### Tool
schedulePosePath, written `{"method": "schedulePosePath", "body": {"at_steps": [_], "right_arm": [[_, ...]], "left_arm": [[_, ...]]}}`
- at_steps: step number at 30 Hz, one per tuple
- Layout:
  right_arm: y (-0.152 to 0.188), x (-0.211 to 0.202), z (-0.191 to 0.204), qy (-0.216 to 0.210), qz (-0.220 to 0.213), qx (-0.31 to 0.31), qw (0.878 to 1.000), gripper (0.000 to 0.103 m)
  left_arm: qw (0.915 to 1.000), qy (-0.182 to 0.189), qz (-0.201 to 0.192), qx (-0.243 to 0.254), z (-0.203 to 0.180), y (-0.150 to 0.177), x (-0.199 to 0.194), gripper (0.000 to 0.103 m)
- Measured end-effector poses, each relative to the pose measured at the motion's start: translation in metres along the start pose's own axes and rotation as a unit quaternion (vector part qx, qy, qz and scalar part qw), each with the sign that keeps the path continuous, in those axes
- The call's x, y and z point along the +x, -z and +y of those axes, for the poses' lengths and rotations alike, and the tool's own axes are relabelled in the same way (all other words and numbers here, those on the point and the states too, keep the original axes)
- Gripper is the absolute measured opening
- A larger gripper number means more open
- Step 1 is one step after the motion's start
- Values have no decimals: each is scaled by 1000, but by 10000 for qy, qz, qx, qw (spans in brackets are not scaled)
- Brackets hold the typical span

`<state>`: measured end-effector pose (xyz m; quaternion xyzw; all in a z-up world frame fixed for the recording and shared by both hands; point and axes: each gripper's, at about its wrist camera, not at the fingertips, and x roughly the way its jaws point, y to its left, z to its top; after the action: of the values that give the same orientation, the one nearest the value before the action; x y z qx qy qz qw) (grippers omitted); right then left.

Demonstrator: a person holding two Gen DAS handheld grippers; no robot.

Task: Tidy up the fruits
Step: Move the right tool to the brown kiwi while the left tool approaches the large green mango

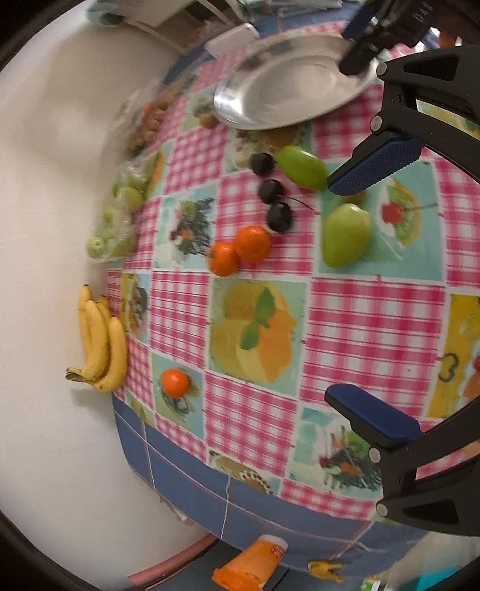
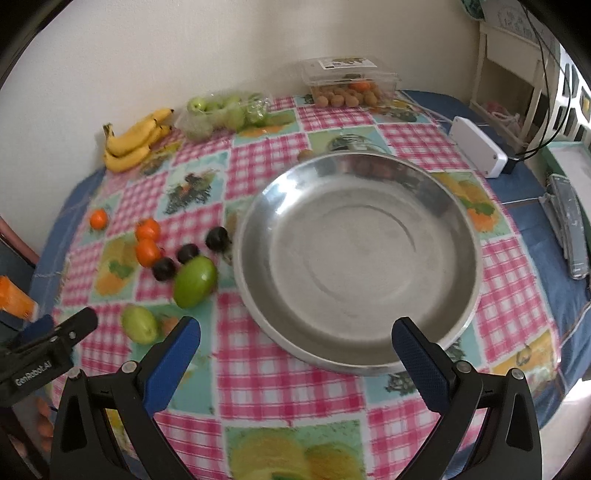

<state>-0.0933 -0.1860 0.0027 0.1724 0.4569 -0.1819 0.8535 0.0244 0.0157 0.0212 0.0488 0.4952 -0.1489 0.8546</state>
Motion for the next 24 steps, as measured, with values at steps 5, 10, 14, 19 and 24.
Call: {"method": "schedulePosePath", "body": {"at_steps": [5, 10, 14, 19, 24], "right_arm": [[-3, 6, 20, -363, 150, -90, 9992, 103], [-4, 15, 44, -356, 202, -455, 9981, 103], [-4, 29, 55, -453, 431, -430, 9971, 103], [-4, 44, 69, -533, 673, -450, 9953, 103], [-3, 57, 78, -466, 830, -609, 9936, 103]], "left_arm": [[9986, 368, -125, -369, 12, -10, 3, 103], [9969, 517, 8, -591, 19, -14, 15, 103], [9967, 538, 187, -586, 18, -13, 28, 103], [9938, 665, 308, -831, 23, -14, 39, 103], [9959, 328, 498, -678, 22, -17, 49, 103]]}}
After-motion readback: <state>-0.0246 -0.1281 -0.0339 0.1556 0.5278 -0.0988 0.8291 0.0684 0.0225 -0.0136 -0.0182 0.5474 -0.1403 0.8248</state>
